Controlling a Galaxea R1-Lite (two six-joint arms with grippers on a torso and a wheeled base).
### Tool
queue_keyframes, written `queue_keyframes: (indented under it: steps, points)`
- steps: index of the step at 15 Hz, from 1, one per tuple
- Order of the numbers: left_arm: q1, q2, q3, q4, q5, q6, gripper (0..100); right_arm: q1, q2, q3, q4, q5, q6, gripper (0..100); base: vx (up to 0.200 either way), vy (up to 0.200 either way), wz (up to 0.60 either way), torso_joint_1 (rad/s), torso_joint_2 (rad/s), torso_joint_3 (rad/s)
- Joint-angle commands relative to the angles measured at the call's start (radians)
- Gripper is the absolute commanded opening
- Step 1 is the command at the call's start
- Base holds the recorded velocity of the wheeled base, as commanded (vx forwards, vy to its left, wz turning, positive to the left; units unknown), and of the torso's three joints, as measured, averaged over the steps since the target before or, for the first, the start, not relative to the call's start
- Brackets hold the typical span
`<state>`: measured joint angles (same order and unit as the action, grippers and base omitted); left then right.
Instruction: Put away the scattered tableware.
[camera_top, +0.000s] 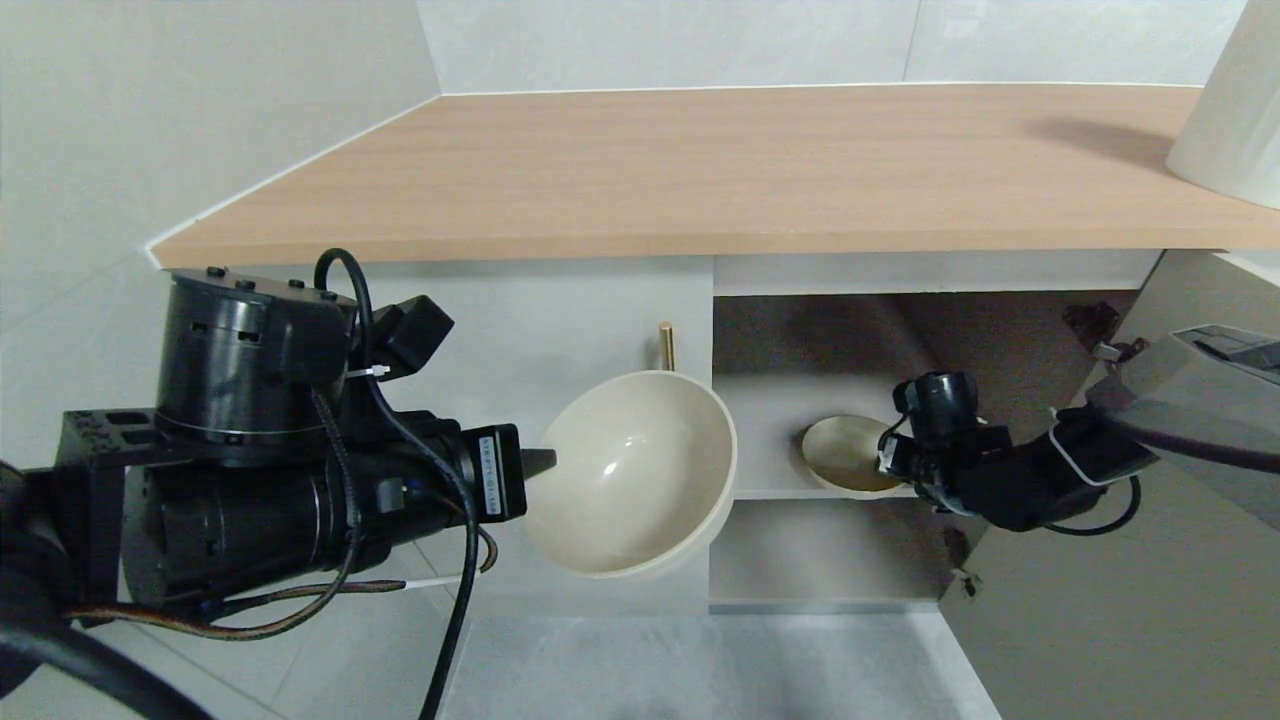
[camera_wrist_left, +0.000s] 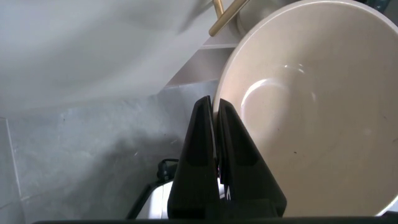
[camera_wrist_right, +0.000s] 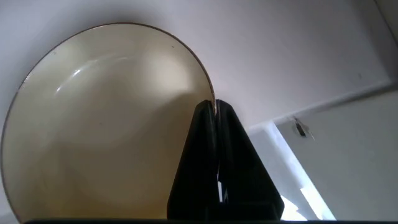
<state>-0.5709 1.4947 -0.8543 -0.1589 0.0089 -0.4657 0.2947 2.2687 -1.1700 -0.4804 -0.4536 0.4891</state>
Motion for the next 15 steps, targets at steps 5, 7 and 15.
queue_keyframes:
  steps: [5,7,15]
  points:
    - [0.0,0.01,-0.002,-0.001,0.0,-0.001,0,-0.019,0.04,-0.083,0.0,-0.014,0.028,100,0.0,0.0,0.0,0.0,0.0,0.0]
    - [0.0,0.01,0.0,-0.002,0.0,-0.001,0,-0.02,0.041,-0.091,0.0,-0.016,0.037,100,0.0,0.0,0.0,0.0,0.0,0.0]
    - [0.0,0.016,-0.005,-0.002,0.0,0.001,0,-0.008,-0.127,0.059,0.013,0.107,0.045,100,0.0,0.0,0.0,0.0,0.0,0.0]
